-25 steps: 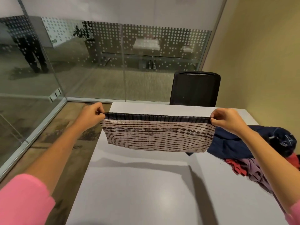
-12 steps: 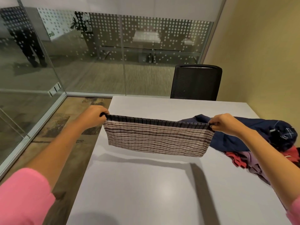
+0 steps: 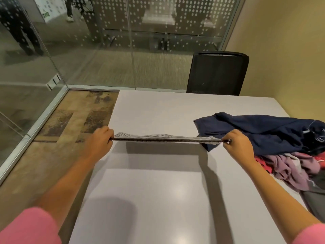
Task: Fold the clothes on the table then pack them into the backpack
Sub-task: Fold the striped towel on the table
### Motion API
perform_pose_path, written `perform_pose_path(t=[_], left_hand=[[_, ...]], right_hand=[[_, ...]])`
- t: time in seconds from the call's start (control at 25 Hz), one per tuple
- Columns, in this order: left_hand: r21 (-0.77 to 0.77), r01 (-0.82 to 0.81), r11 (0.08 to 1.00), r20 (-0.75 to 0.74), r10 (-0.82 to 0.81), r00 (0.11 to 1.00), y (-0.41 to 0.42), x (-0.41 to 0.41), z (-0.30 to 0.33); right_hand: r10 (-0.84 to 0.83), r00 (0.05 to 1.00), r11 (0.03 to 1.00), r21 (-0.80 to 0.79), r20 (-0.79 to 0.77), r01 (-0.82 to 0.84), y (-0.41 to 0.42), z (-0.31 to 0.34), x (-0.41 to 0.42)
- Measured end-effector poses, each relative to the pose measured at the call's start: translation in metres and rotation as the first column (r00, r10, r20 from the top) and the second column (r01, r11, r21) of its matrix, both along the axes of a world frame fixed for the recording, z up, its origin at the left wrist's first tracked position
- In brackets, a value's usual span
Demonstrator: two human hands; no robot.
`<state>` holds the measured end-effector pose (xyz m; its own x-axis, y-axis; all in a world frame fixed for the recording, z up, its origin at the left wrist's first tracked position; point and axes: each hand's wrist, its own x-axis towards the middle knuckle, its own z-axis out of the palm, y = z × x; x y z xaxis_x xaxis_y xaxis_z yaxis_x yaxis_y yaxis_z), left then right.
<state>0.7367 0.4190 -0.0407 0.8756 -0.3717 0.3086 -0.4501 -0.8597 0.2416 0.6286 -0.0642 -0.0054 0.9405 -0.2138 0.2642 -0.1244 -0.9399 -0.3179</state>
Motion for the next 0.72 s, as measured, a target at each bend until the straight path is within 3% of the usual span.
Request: perform_pose_path(t=[0.12,0.24,0.32,0.6,0.64,0.72], left_hand=[[0.143,0.063,0.988,-0.209,-0.032,0.977,0.01,-0.041,-0.065],[0.208,0.049,0.977,-0.4,0.039,0.916,0.012,-0.088,-0.111],[0.228,0.059,0.972,-0.481,0.059,0.875,0.011,-0.107,-0.126],[0.343,0.153,0.927,-0.62,0.101,0.778,0.015,-0.111,-0.124],[0.365,0.171,0.915,-0.604,0.093,0.792,0.013,-0.109,-0.122],[0.257,0.132,0.957,-0.512,0.019,0.859,0.003,-0.104,-0.123]], right_hand=[[0.007,0.966,1.0,-0.027,-0.259,-0.014,0.005,-0.062,-0.032],[0.039,0.838,0.993,-0.075,-0.544,-0.094,0.009,-0.117,-0.06],[0.061,0.755,0.984,-0.09,-0.653,-0.157,0.009,-0.139,-0.071],[0.1,0.588,0.983,-0.011,-0.803,-0.182,-0.002,-0.161,-0.085],[0.09,0.566,0.984,-0.016,-0.82,-0.18,0.001,-0.158,-0.082],[0.032,0.563,0.987,-0.061,-0.826,-0.146,0.014,-0.154,-0.07]])
